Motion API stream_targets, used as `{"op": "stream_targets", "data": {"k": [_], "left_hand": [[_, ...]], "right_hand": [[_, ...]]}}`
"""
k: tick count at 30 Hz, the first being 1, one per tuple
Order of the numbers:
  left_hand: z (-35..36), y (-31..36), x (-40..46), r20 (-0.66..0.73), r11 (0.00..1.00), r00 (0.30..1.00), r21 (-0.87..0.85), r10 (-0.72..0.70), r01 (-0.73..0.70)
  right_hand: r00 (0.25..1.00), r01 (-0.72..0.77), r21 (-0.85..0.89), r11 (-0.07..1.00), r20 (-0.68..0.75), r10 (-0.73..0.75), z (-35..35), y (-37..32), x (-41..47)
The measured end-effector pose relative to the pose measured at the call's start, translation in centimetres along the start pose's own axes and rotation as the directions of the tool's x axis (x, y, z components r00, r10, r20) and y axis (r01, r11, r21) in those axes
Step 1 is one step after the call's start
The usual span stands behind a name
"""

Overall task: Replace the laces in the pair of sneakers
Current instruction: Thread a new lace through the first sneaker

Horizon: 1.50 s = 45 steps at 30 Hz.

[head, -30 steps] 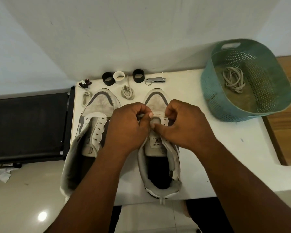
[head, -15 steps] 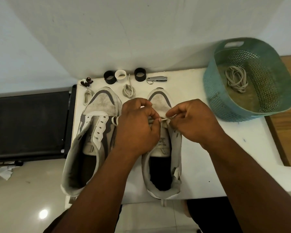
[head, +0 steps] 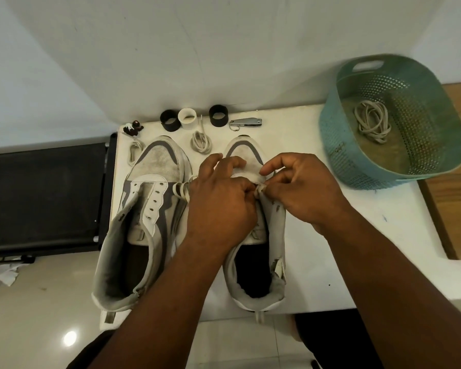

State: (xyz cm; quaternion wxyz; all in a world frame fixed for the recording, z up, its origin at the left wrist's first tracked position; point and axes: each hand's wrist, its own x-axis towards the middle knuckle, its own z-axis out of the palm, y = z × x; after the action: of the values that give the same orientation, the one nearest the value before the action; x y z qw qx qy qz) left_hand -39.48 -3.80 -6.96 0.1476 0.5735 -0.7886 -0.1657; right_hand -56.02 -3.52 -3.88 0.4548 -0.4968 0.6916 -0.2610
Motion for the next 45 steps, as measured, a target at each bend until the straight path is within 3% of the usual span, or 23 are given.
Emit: {"op": "stream_targets", "data": {"k": [13,19,26,31,39,45], "left_hand": [[-0.3,-0.3,0.5,-0.030,0.998,0.999,0.063,-0.029,0.031],[-0.1,-0.9,0.6,-0.050,0.999,0.999,-0.047,0.007,-0.010],[0.5,-0.6,0.0,-0.219,0.995,0.976,-0.098,-0.008,-0.014],[1.5,0.4,-0.3,-0.220,0.992,0.968,-0.071,-0.120,0.106],[1.9,-0.2,-0.3,-0.227,0.959,0.962,-0.270,-0.152,0.088],[2.2,-0.7,-0.2,-0.232,0.949,0.960,-0.303,-0.159,0.084]], "right_hand": [[0.982,0.161,-0.250,0.955,-0.052,-0.179,1.4,-0.7,-1.1],[0.976,0.185,-0.335,0.924,-0.047,-0.212,1.8,-1.5,-1.5],[0.981,0.143,-0.272,0.952,-0.090,-0.173,1.9,-1.6,-1.6],[0.983,0.114,-0.213,0.970,-0.118,-0.141,2.2,-1.4,-1.7],[0.990,0.072,-0.143,0.987,-0.109,-0.088,1.8,-1.5,-1.7],[0.999,-0.038,0.193,0.980,-0.014,0.042,0.9,0.2,0.3]]}}
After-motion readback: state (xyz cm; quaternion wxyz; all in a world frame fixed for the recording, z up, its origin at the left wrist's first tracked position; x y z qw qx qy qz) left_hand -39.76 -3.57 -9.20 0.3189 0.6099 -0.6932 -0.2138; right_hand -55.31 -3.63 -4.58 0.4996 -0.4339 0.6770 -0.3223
